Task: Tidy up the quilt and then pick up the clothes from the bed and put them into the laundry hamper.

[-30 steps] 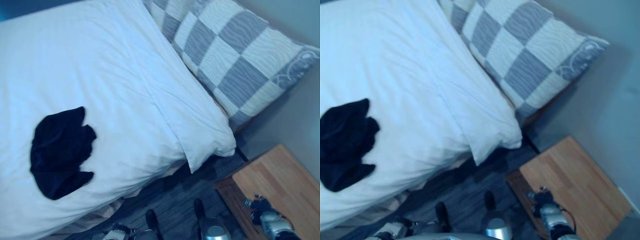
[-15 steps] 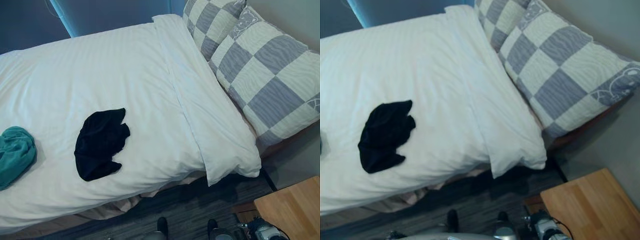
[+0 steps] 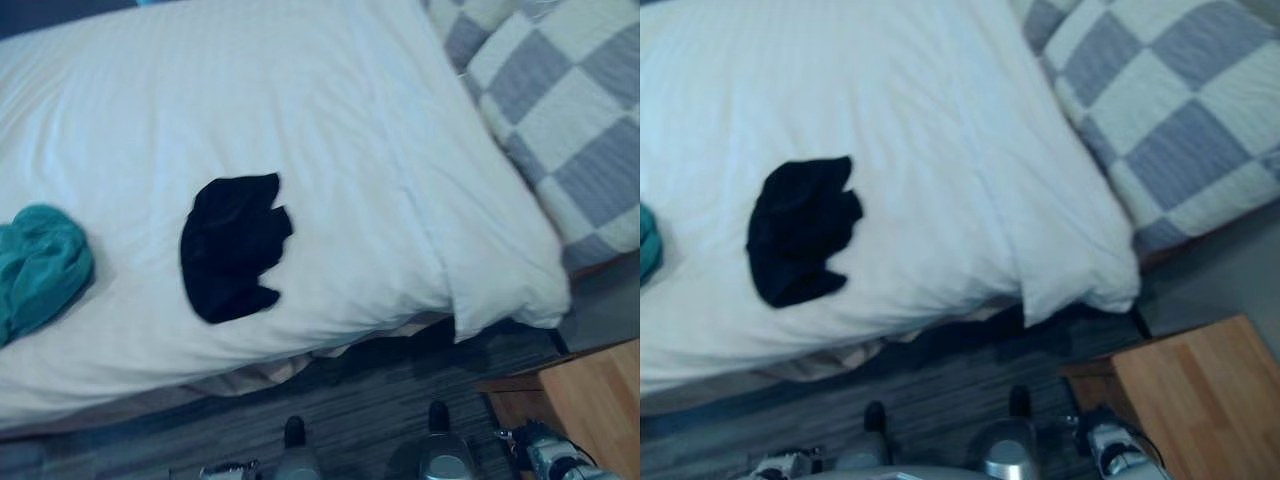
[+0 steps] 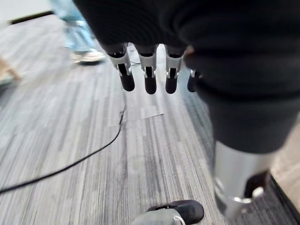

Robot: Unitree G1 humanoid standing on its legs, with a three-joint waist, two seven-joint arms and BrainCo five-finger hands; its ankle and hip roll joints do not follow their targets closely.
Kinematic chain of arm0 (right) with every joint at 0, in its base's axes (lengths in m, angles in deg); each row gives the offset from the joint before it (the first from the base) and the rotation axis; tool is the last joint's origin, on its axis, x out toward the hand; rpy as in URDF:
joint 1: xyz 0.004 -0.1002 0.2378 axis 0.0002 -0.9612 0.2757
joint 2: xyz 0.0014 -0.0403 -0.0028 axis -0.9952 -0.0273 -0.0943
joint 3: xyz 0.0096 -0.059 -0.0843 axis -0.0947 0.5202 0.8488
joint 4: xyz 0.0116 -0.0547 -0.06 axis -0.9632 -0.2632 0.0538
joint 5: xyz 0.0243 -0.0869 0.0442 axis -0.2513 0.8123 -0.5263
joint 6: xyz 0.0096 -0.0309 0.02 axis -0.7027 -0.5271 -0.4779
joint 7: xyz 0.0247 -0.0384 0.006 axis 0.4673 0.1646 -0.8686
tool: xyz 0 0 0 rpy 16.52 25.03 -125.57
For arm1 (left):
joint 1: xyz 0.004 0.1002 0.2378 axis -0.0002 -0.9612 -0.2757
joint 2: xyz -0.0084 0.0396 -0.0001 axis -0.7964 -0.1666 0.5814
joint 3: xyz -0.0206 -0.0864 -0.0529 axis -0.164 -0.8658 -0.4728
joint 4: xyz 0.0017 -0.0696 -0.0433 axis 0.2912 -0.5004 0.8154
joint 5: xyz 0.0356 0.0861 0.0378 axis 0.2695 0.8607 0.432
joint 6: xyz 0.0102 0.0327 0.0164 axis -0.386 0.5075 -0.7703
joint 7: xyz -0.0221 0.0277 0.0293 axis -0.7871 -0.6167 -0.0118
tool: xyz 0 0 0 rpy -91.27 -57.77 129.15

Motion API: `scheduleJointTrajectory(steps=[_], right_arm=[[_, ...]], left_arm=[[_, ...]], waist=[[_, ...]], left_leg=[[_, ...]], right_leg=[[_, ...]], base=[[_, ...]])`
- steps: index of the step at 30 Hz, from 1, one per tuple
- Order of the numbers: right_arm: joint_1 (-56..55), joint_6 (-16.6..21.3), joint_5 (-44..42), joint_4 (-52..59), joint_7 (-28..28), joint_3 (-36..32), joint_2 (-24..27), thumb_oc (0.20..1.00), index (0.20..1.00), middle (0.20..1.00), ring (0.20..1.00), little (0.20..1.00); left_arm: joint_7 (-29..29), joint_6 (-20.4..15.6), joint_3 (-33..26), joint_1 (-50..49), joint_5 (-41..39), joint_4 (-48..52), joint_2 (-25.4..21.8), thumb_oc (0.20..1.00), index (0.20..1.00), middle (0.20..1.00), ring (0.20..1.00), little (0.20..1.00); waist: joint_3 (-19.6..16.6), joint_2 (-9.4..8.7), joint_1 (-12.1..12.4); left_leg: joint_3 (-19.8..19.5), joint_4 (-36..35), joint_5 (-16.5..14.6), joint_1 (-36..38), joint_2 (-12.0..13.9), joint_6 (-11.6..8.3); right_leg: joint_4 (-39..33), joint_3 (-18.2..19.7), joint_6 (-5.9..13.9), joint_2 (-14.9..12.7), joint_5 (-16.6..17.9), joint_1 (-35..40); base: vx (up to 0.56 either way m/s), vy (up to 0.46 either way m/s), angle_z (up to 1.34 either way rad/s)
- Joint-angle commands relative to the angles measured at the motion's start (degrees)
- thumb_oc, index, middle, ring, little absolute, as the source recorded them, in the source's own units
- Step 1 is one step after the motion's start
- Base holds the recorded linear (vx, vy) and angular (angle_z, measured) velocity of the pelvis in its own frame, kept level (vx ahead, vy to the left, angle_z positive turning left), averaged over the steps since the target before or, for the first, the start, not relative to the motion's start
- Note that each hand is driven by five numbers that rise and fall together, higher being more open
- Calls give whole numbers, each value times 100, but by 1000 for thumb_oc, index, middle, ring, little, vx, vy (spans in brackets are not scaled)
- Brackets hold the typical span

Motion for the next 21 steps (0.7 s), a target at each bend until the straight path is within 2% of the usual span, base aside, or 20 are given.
scheduleJointTrajectory(steps=[1,3,4,5,6,7,8,10,11,14,15,16,17,18,19,20,21], right_arm=[[-120,-94,-154,112,-44,-26,-135,1000,1000,1000,1000,1000],[-158,-84,-138,96,-18,42,-228,1000,1000,1000,1000,1000],[-188,-130,-233,58,-61,93,-293,1000,1000,1000,1000,1000],[-188,-135,-198,35,-76,93,-317,1000,1000,1000,1000,1000],[-145,-204,44,-42,-173,181,-370,1000,1000,1000,1000,1000],[-143,-204,44,-42,-173,181,-370,1000,1000,1000,1000,1000],[-105,-223,166,-89,-264,322,-360,1000,1000,1000,1000,1000],[-84,-185,215,-110,-287,419,-343,1000,1000,1000,1000,1000],[-68,-130,157,-124,-256,487,-338,1000,1000,1000,1000,1000],[-23,-60,16,-98,-237,632,-297,1000,1000,1000,1000,1000],[18,58,-91,-27,-47,681,-129,1000,1000,1000,1000,1000],[76,80,-246,-27,-5,700,-69,1000,1000,1000,1000,1000],[99,118,-330,-35,14,700,-47,1000,1000,1000,1000,1000],[140,278,-595,-46,31,665,-3,1000,1000,1000,1000,1000],[146,321,-665,-32,6,610,5,1000,1000,1000,1000,1000],[97,406,-608,41,-25,483,8,1000,1000,1000,1000,1000],[78,436,-526,64,-17,450,-1,1000,1000,1000,1000,1000]], left_arm=[[-464,-63,-33,-206,300,54,-390,1000,1000,1000,1000,1000],[-664,51,-60,-243,284,102,-443,1000,1000,1000,1000,1000],[-932,145,-39,-273,509,100,-459,1000,1000,1000,1000,1000],[-958,164,-14,-272,569,91,-443,1000,1000,1000,1000,1000],[-908,130,125,-199,740,2,-365,1000,1000,1000,1000,1000],[-908,129,124,-198,740,1,-365,1000,1000,1000,1000,1000],[-742,110,269,-74,496,-21,-281,1000,1000,1000,1000,1000],[-569,88,382,48,316,9,-192,1000,1000,1000,1000,1000],[-334,27,456,177,335,6,-102,1000,1000,1000,1000,1000],[-211,-162,636,262,396,44,-67,1000,1000,1000,1000,1000],[178,-275,847,244,931,160,-53,1000,1000,1000,1000,1000],[117,-246,910,211,811,205,-136,1000,1000,1000,1000,1000],[69,-201,907,196,651,214,-174,1000,1000,1000,1000,1000],[-39,-56,859,154,198,224,-255,1000,1000,1000,1000,1000],[-83,4,790,126,148,213,-287,1000,1000,1000,1000,1000],[-50,124,626,26,77,142,-305,1000,1000,1000,1000,1000],[129,220,566,-24,-276,90,-272,1000,1000,1000,1000,1000]], waist=[[83,141,104],[74,171,149],[42,214,130],[23,215,103],[-9,198,-34],[-21,202,-31],[1,156,-137],[57,136,-231],[66,154,-345],[85,169,-470],[173,127,-401],[187,137,-380],[171,137,-373],[185,164,-371],[142,169,-388],[20,182,-442],[-28,179,-443]], left_leg=[[524,479,26,22,347,323],[655,317,80,113,269,394],[769,132,149,173,218,464],[813,54,153,205,179,495],[871,-161,147,274,10,585],[873,-165,155,260,15,583],[792,-278,122,245,-199,627],[670,-347,82,232,-390,692],[605,-399,41,186,-528,775],[718,-136,-114,27,-643,847],[816,1125,-468,-433,-706,861],[717,1450,-479,-561,-727,857],[705,1510,-417,-605,-691,843],[713,1582,-262,-605,-489,771],[756,1464,-59,-552,-303,698],[709,1018,340,-328,76,560],[601,719,435,-216,188,521]], right_leg=[[243,-26,143,-437,939,-197],[468,-173,144,-358,934,-301],[691,-312,107,-56,630,-354],[757,-329,105,98,492,-382],[767,-369,74,831,-186,-434],[755,-369,71,838,-173,-446],[500,-329,-83,1325,-380,-433],[369,-193,-172,1590,-411,-479],[268,43,-204,1710,-326,-630],[274,218,-296,1800,-375,-702],[290,17,-409,1525,-439,-567],[299,89,-450,1540,-447,-528],[289,102,-470,1540,-443,-518],[279,78,-503,1544,-472,-418],[242,50,-503,1515,-458,-383],[172,137,-470,1506,-443,-278],[123,242,-437,1514,-438,-229]], base=[[-13,415,0],[-1,423,-61],[25,384,-90],[44,540,-82],[27,308,-42],[5,316,-42],[-25,96,-13],[-61,82,30],[-94,21,80],[-53,3,58],[14,51,11],[27,71,15],[75,145,47],[89,157,55],[209,303,45],[225,304,28],[262,368,32]])
